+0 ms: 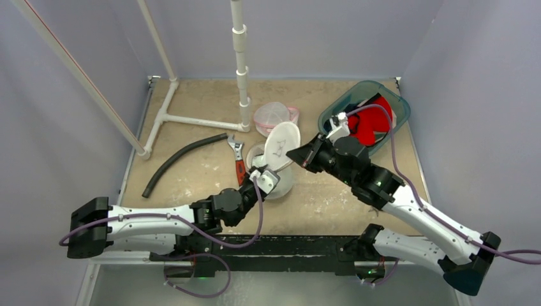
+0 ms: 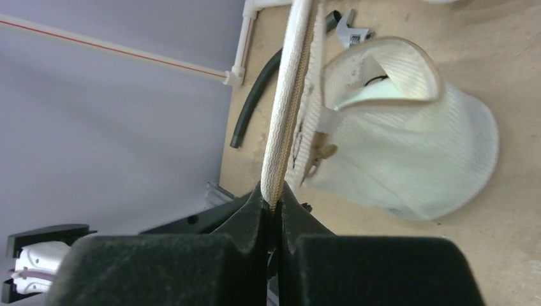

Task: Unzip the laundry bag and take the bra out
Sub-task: Open the laundry bag at the center of the board.

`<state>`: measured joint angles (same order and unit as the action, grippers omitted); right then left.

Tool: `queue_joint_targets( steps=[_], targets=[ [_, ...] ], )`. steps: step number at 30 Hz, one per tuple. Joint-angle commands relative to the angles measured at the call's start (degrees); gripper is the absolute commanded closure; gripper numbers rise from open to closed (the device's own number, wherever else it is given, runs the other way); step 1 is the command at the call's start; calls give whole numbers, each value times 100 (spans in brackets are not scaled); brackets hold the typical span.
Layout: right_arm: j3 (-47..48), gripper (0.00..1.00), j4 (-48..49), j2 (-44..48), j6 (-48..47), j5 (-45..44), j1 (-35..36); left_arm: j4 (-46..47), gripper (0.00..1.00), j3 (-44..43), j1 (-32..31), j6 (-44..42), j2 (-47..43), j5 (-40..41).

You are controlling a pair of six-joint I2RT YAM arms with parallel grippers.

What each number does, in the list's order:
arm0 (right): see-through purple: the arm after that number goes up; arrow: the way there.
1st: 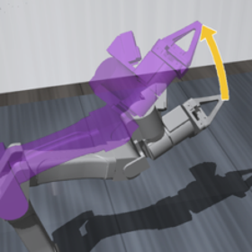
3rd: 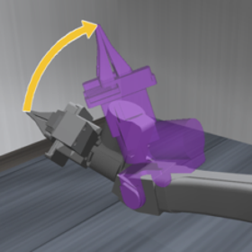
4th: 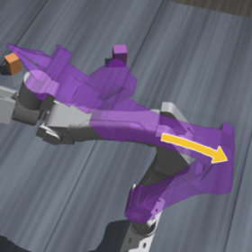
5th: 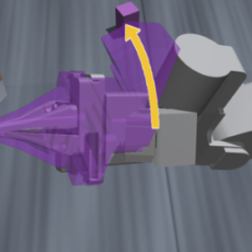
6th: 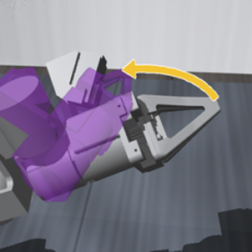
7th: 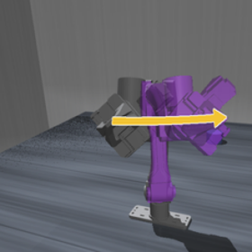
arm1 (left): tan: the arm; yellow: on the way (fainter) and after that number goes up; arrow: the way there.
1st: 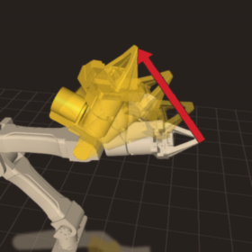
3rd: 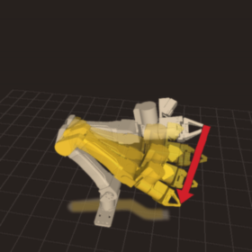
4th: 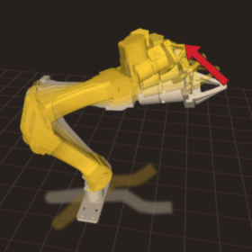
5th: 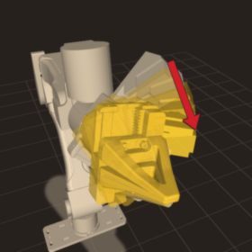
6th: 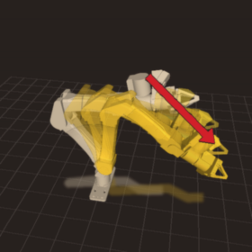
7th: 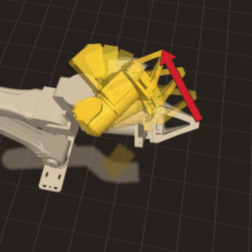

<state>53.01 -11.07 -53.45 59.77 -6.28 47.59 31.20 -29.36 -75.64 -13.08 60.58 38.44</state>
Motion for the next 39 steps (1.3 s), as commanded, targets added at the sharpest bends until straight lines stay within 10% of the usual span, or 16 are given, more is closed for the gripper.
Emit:
queue_joint_targets(
  steps=[1, 10, 17, 35, 39],
  targets=[
    [-12, 100, -314, 432, -659, -514, -18, -331, 56, -238, 5, 863, -417, 591],
    [-1746, 100, 430, 1738, -1823, -368, -21, -2740, 36, -998, 221, 3168, -531, 1154],
    [-2642, 100, 672, 2460, -1901, -745, -14, -3427, 35, -1042, 2528, 5079, 18, -1583],
    [-2646, 100, 738, 2451, -2369, -756, -15, -3594, 28, -2134, 3319, 4502, 1130, -3354],
    [-2585, 100, 642, 2516, -2434, -792, -18, -4147, 43, -2495, 3327, 4326, 1631, -3251]
  ],
)
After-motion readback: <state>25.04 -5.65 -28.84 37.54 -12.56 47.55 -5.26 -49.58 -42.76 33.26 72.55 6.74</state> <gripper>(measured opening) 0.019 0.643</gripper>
